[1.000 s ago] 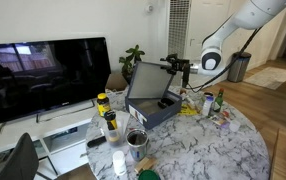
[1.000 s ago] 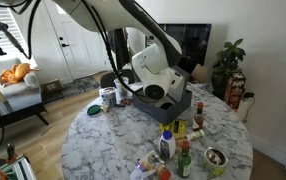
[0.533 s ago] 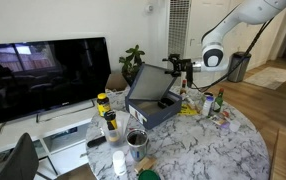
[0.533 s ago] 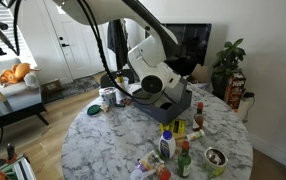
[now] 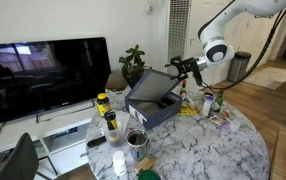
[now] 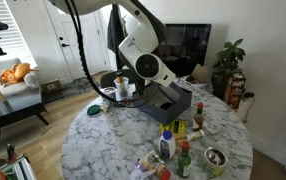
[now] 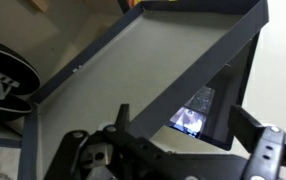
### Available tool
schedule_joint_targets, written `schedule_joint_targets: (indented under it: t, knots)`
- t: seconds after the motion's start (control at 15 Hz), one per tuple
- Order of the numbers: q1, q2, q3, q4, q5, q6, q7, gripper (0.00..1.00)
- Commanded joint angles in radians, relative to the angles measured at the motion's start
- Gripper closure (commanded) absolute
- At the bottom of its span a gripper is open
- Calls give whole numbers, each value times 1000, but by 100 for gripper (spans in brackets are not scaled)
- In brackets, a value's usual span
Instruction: Pick up the blue box and put it a bit forward on the table, pick up the blue box lid and place it the right way up on the blue box
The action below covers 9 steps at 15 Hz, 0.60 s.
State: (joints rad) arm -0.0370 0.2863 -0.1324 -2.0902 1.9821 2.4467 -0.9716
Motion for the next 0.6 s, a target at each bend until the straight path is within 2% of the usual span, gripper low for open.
schedule_joint_targets:
  t: [0.0,0.27,0.53]
  knots:
    - [25,-68,10,-69,-165,115,206,0]
    - [38,-73,32,-92,-326,193,423,0]
    - [53,-71,39,-101,-416,248,563,0]
